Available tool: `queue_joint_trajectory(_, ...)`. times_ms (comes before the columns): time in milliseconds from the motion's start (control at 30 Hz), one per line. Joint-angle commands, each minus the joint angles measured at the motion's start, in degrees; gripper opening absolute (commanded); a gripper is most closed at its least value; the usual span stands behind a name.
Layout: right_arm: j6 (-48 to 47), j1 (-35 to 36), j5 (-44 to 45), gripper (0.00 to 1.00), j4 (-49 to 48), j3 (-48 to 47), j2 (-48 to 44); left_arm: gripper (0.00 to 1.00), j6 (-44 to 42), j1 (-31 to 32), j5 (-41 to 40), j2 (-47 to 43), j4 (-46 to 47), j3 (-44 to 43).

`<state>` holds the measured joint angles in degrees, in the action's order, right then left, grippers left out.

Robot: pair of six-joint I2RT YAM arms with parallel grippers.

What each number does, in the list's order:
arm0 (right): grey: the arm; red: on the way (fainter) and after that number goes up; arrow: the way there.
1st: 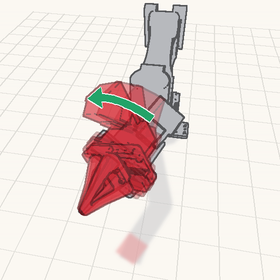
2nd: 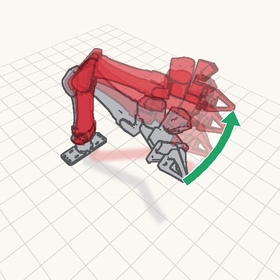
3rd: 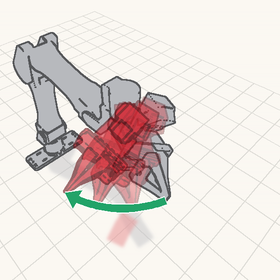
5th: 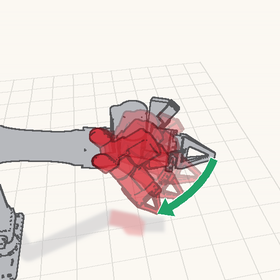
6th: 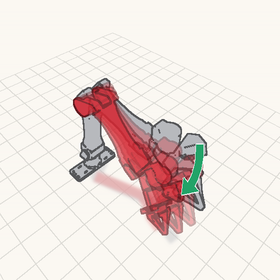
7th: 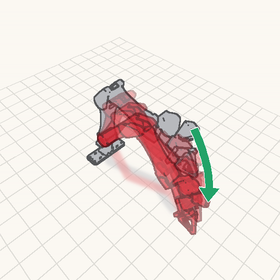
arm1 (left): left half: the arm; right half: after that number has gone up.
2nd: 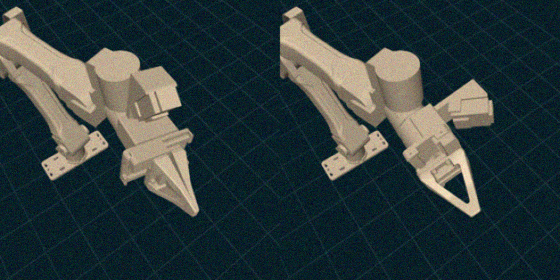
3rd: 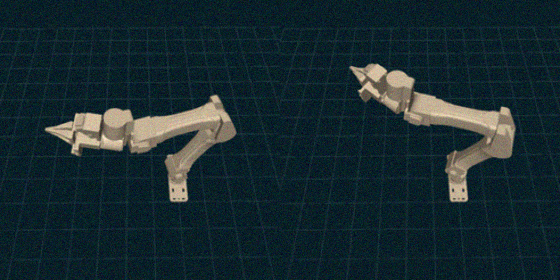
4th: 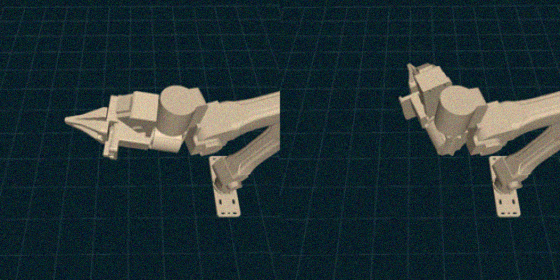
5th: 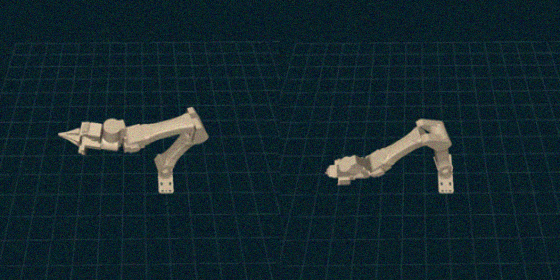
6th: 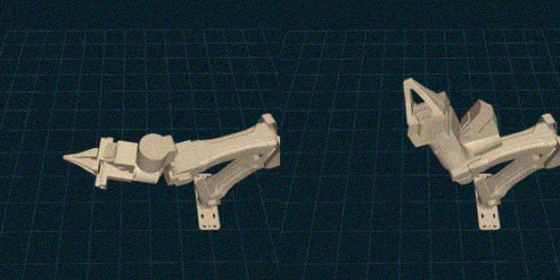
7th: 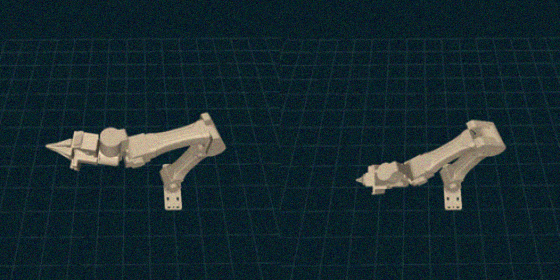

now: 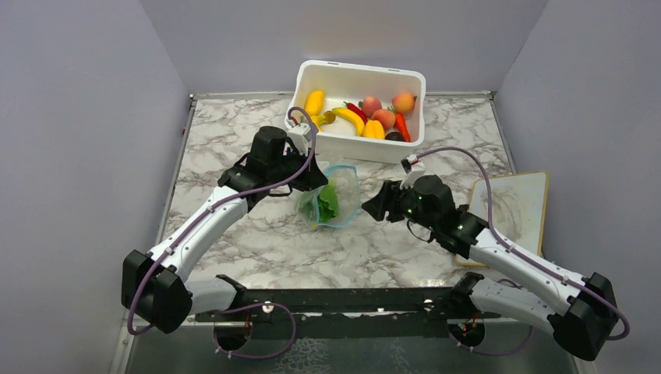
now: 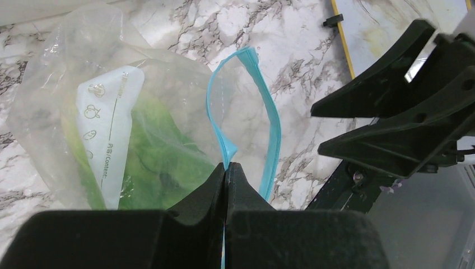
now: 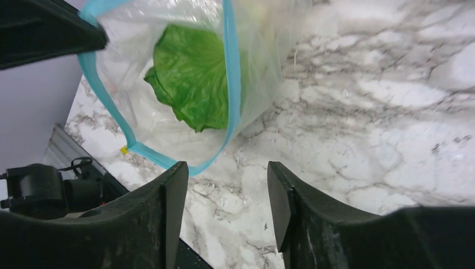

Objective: Place the food in the zip-top bag and seal the zipper
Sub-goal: Place the fake vegetable in the zipper food storage bag, then adjust the zipper food storage bag at the center of the board.

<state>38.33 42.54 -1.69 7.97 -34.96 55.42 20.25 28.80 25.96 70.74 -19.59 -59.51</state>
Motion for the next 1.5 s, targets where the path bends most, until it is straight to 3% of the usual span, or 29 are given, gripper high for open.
queue_joint_trajectory(0,-10.52,0.18,4.73,0.57,3.56,-5.31,-2.28,0.0,-1.96,0.21,3.07,-1.35,1.57,-0.97)
queue_joint_trajectory(367,-20.77,0.17,8.66,0.61,0.69,-14.63,9.69,0.0,-1.49,0.21,4.03,-2.81,3.03,1.91)
queue_joint_trajectory(600,-26.27,0.17,8.38,0.57,-7.31,-16.26,18.27,0.0,-2.26,0.38,2.68,-5.3,3.97,4.64)
queue_joint_trajectory(667,-25.87,0.17,7.8,0.49,-7.33,-18.08,20.28,0.0,-2.57,0.47,1.72,-5.79,3.9,5.27)
queue_joint_trajectory(733,-24.05,0.17,8.79,0.35,-6.93,-19.26,21.19,0.0,-2.58,0.47,-0.02,-6.32,3.73,5.71)
queue_joint_trajectory(900,-21.41,0.16,17.05,0.03,-9.88,-17.36,18.61,0.0,-1.33,0.77,-14.28,-7.17,-4.56,2.53)
queue_joint_trajectory(967,-20.75,0.17,17.61,0.01,-11.54,-16.26,17.09,0.0,-1.79,1.26,-17.81,-7.7,-6.3,1.73)
queue_joint_trajectory(1167,-16.33,0.17,7.36,0.01,-17.97,-12.4,16.61,0.01,-2.74,3.69,-26.44,-8.47,-6.33,2.11)
queue_joint_trajectory(1267,-14.7,0.17,5.2,0.01,-18.66,-12.2,18.1,0.16,-3.76,4.16,-23.09,-9.02,-6.1,1.93)
queue_joint_trajectory(1367,-13.64,0.17,4.41,0.01,-18.34,-12.68,18.96,0.38,-3.65,4.24,-17.29,-10.51,-5.81,1.52)
queue_joint_trajectory(1467,-12.54,0.16,4.46,0.01,-18.18,-12.54,19.02,0.47,-3.85,4.18,-12.76,-12.08,-4.78,2.5)
